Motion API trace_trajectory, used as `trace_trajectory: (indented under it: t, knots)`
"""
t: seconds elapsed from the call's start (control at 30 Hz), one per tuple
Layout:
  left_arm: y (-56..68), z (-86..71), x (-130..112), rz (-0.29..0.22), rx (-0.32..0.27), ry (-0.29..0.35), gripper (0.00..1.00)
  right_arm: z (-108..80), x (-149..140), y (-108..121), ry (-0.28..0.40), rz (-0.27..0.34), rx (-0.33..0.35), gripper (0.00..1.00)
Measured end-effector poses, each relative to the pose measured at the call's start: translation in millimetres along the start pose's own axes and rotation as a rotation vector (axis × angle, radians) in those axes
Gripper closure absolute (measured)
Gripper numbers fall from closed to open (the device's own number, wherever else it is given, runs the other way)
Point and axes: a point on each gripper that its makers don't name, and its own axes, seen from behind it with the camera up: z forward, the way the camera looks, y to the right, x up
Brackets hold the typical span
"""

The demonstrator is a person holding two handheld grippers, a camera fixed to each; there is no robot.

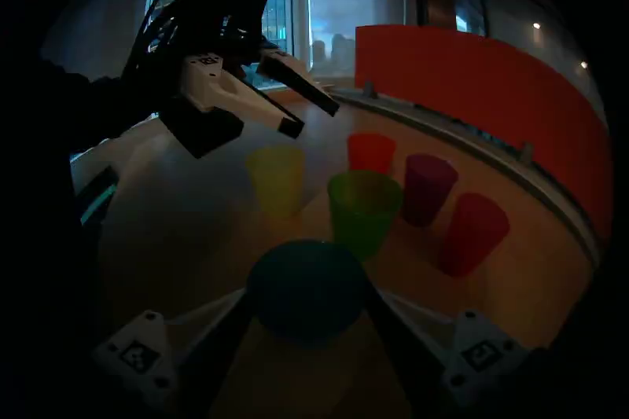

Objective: Pour water

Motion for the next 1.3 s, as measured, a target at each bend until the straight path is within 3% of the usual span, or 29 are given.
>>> trace_trajectory:
  t: [0.4, 0.7, 1.3]
  knots:
    - [-0.8, 0.3, -1.7, -0.003, -0.001, -0.002, 0.01, 2.7, -0.1, -5.4, 0.011, -0.006, 0.019, 0.06]
    - [2.4, 0.4, -3.1, 0.002, -0.004, -0.010, 0.01, -2.8, 5.2, -3.5, 0.028, 0.029, 0.022, 0.08]
    - [7.2, 8.7, -15.4, 0.007, -0.021, -0.064, 0.01, -55.4, 53.9, 25.1, 0.128, 0.010, -0.062, 0.10]
